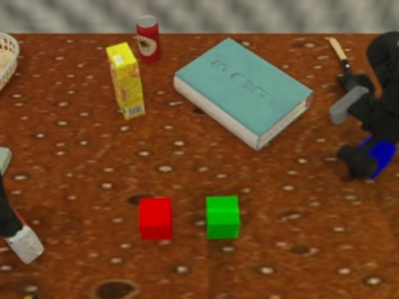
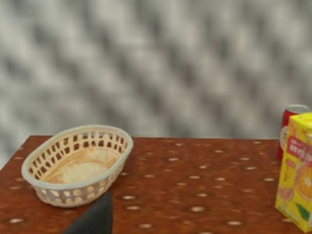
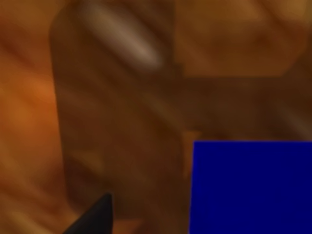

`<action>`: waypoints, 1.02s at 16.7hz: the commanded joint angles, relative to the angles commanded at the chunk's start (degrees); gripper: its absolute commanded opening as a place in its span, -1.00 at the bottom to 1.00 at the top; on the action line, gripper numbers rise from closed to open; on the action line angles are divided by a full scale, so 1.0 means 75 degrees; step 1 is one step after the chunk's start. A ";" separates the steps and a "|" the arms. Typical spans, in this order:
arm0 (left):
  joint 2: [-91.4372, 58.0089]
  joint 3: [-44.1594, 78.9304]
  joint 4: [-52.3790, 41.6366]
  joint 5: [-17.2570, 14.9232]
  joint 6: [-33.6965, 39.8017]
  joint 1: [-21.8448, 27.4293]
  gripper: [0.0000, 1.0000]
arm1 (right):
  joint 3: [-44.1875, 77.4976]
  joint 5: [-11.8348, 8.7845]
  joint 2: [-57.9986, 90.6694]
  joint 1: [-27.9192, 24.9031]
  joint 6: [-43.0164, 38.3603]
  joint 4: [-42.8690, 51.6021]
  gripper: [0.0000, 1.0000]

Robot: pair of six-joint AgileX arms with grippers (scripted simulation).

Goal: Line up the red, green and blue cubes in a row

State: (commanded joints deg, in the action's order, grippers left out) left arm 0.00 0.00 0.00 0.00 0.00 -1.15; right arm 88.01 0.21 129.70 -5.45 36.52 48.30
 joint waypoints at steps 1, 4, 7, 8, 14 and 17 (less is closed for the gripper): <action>0.0000 0.0000 0.0000 0.0000 0.0000 0.0000 1.00 | 0.0000 0.0000 0.0000 0.0000 0.0000 0.0000 0.70; 0.0000 0.0000 0.0000 0.0000 0.0000 0.0000 1.00 | 0.0000 0.0000 0.0000 0.0000 0.0000 0.0000 0.25; 0.0000 0.0000 0.0000 0.0000 0.0000 0.0000 1.00 | 0.0000 0.0000 0.0000 0.0000 0.0000 0.0000 -0.21; 0.0000 0.0000 0.0000 0.0000 0.0000 0.0000 1.00 | 0.0000 0.0000 0.0000 0.0000 0.0000 0.0000 -0.36; 0.0000 0.0000 0.0000 0.0000 0.0000 0.0000 1.00 | 0.0000 0.0000 0.0000 0.0000 0.0000 0.0000 -1.00; 0.0000 0.0000 0.0000 0.0000 0.0000 0.0000 1.00 | 0.0000 0.0000 0.0000 0.0000 0.0000 0.0000 -1.00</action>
State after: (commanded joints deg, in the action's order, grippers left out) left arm 0.00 0.00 0.00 0.00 0.00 -1.15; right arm 88.01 0.21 129.70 -5.45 36.52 48.30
